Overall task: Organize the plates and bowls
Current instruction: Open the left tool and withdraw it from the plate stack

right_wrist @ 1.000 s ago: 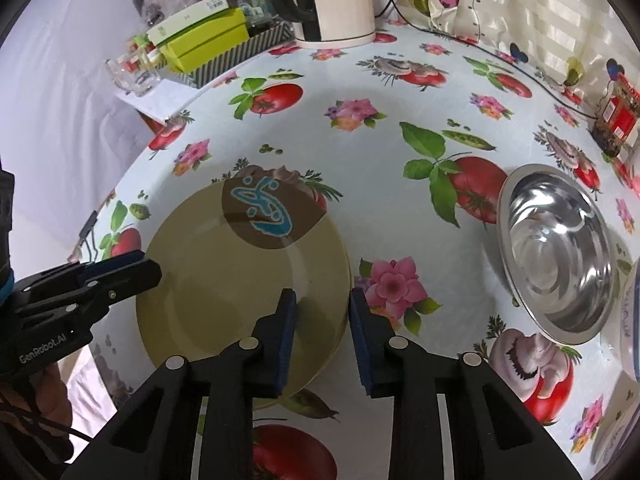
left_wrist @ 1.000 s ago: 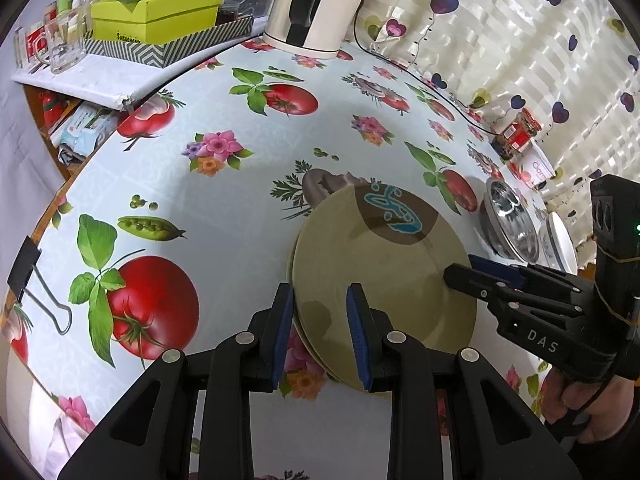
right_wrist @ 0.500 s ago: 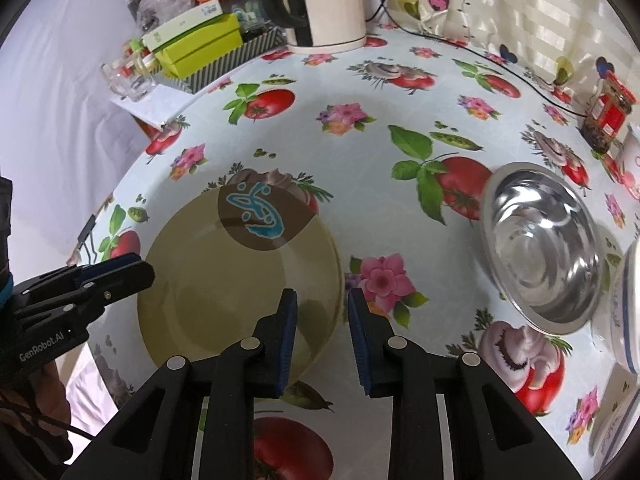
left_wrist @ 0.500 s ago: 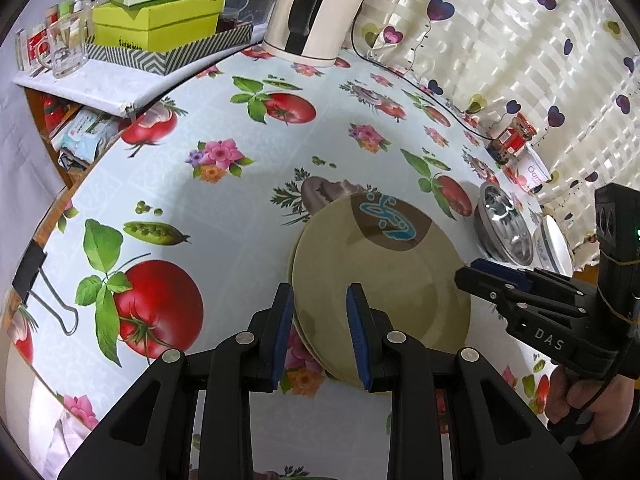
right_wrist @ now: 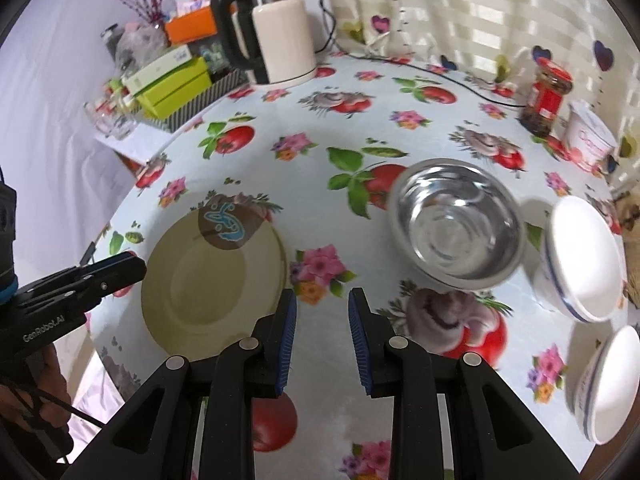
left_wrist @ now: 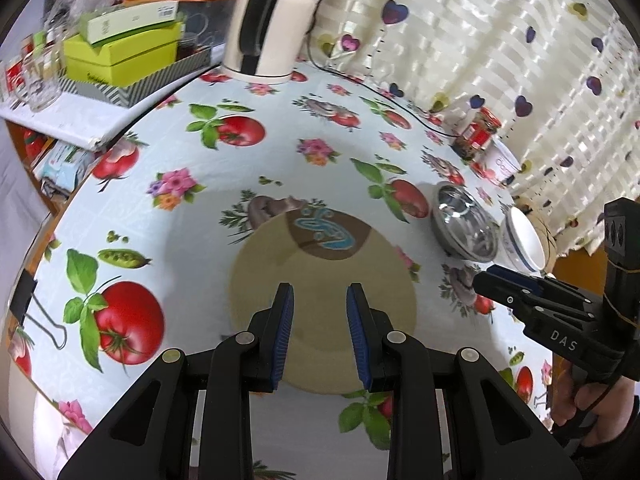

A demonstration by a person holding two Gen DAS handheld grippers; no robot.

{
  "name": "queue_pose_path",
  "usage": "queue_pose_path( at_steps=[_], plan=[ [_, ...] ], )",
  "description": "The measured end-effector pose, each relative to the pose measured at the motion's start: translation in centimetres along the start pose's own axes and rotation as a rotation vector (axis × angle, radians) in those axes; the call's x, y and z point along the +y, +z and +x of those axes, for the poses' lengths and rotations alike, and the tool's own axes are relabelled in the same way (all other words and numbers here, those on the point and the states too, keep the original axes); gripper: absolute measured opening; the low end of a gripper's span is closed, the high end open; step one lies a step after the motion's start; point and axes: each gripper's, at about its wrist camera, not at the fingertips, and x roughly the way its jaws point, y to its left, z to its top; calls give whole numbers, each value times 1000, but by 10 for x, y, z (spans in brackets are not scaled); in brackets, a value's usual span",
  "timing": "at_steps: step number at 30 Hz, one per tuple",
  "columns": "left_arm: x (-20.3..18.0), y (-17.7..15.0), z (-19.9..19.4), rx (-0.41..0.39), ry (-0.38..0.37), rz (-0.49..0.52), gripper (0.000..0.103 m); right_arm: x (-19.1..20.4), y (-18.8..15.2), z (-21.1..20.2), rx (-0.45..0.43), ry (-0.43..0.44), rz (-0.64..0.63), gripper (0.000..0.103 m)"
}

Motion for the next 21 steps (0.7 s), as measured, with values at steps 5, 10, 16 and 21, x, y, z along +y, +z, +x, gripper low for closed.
queue_pose_path(
  at_steps=[5,10,16,21],
  plan=[
    [-10,1,1,-1,-11,22,28,-11,-4,-11,-11,-12,28,27],
    [-16,2,2,4,-18,35,28,-17,-9,-15,-12,-21,45,27],
    [-24,4,4,7,-27,51,28,-23,-11,-19,-17,-29,64,32],
    [-32,6,6,11,-38,65,28,-29,-12,-23,-27,-35,79,34]
  ],
)
